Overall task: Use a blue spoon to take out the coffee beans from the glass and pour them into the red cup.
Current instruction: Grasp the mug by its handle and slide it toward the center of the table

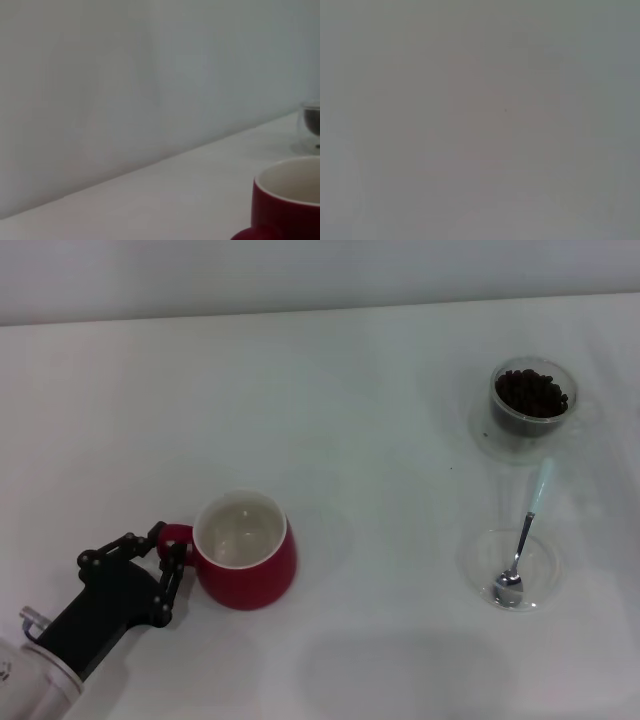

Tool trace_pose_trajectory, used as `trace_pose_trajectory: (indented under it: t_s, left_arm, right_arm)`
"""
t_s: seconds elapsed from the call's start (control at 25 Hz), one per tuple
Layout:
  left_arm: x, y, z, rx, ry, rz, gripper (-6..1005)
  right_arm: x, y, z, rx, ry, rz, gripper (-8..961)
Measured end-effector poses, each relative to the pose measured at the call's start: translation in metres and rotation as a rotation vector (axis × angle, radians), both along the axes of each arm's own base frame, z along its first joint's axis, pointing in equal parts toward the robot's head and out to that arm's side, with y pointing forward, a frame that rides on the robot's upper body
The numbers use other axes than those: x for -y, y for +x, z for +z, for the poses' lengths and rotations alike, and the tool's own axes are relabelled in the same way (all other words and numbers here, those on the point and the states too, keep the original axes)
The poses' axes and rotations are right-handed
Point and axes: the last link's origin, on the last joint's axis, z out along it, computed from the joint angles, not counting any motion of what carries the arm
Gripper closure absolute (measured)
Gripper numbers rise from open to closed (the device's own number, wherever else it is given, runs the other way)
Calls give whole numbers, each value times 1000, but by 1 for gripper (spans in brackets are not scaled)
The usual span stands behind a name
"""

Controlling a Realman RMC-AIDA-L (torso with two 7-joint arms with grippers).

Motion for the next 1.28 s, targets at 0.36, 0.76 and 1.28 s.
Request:
trace_pose_trajectory:
  t_s: [0.36,0.76,1.28]
  left_arm:
    - [-8,9,-2,-18,-17,-54,817]
    - [-27,25,-8,-37,-46,-114,815]
    - [-49,56,-30,-84,-134,-179,815]
  right_arm:
    - [0,-3,-1,-1,3,16,81]
    - [-1,-6,-1,-4,9,31,81]
    - [2,-5,2,2,23,35,81]
